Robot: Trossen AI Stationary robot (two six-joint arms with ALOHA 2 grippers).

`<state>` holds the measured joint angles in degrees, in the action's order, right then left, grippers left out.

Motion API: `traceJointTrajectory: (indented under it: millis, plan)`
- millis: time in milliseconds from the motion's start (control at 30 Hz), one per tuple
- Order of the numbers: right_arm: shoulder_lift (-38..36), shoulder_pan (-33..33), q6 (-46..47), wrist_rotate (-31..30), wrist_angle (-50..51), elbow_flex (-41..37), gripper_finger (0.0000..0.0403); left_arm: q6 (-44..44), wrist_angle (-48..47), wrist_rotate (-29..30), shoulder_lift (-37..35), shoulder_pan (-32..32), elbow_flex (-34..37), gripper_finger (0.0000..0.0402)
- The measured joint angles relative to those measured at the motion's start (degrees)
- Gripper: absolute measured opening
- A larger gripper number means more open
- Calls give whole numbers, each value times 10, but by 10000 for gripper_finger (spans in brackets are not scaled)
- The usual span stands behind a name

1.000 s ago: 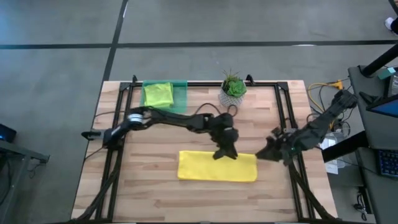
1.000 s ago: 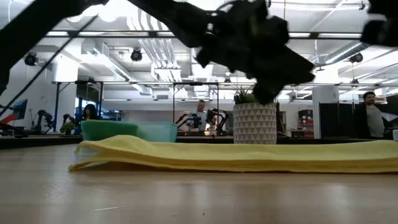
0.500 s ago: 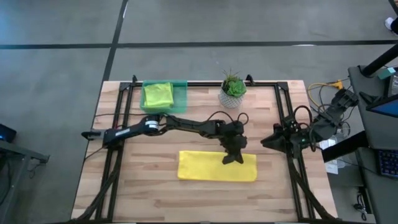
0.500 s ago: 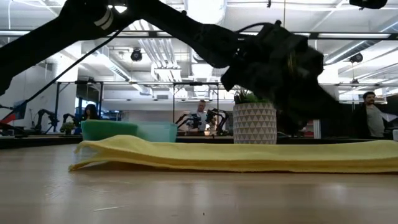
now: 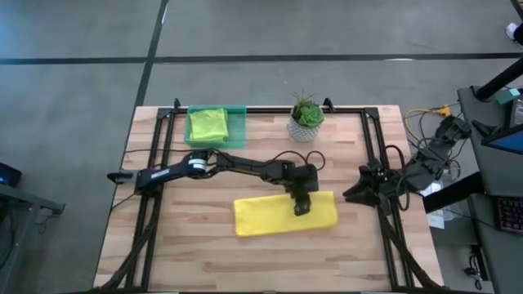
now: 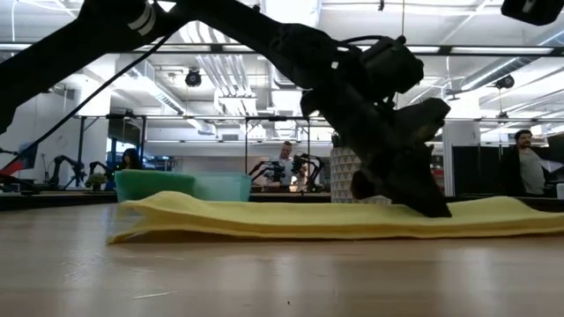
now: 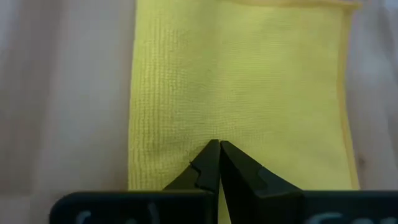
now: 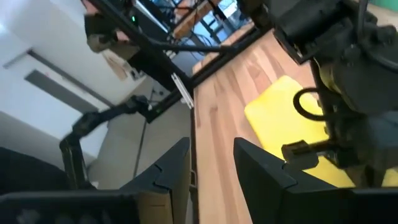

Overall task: Fold microfiber towels
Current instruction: Fold the yellow microfiber cloth

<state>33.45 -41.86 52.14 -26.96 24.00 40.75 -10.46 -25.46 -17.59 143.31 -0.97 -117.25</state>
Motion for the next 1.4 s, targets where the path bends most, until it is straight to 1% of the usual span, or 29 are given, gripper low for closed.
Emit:
traceJointTrajectory:
  millis: [167, 333, 467, 667, 800, 833, 900, 967, 1067, 1100, 1133, 1167, 1267, 1333, 1400]
  plan:
    - [0, -14, -1, 1, 19, 0, 118, -64, -44, 86, -10, -2, -1, 0]
    - [1, -27, -2, 1, 24, 0, 118, -130, -170, 214, -25, -6, -2, 0]
    - [3, -31, -4, -1, 27, 0, 118, -127, -273, 278, -34, -11, -1, 0]
    - [11, -30, -14, -11, 28, 0, 118, -84, -394, 381, -53, -10, 4, 0]
    - [18, -30, -18, -18, 28, 0, 118, -85, -444, 459, -70, -11, 7, 0]
    - [20, -30, -19, -22, 28, 0, 118, -76, -445, 466, -84, -11, 7, 0]
    - [27, -30, -22, -29, 28, -1, 118, -25, -439, 449, -112, -10, 4, 0]
    - [31, -30, -25, -32, 28, -1, 118, 50, -437, 387, -135, -5, 7, 0]
    - [41, -30, -27, -33, 28, -1, 118, 152, -435, 226, -151, 15, 31, 0]
    - [45, -30, -27, -33, 28, -1, 118, 178, -434, 180, -157, 23, 42, 0]
    - [48, -30, -27, -33, 28, -1, 118, 202, -436, 152, -162, 33, 54, 0]
    - [51, -30, -25, -33, 28, -1, 118, 220, -436, 137, -169, 44, 65, 0]
    - [61, -30, -21, -33, 27, -1, 118, 253, -437, 130, -191, 77, 113, 0]
    - [66, -30, -20, -33, 25, -1, 118, 258, -431, 119, -189, 98, 146, 0]
    - [74, -30, -20, -44, 24, -1, 118, 258, -417, 93, -184, 117, 177, 0]
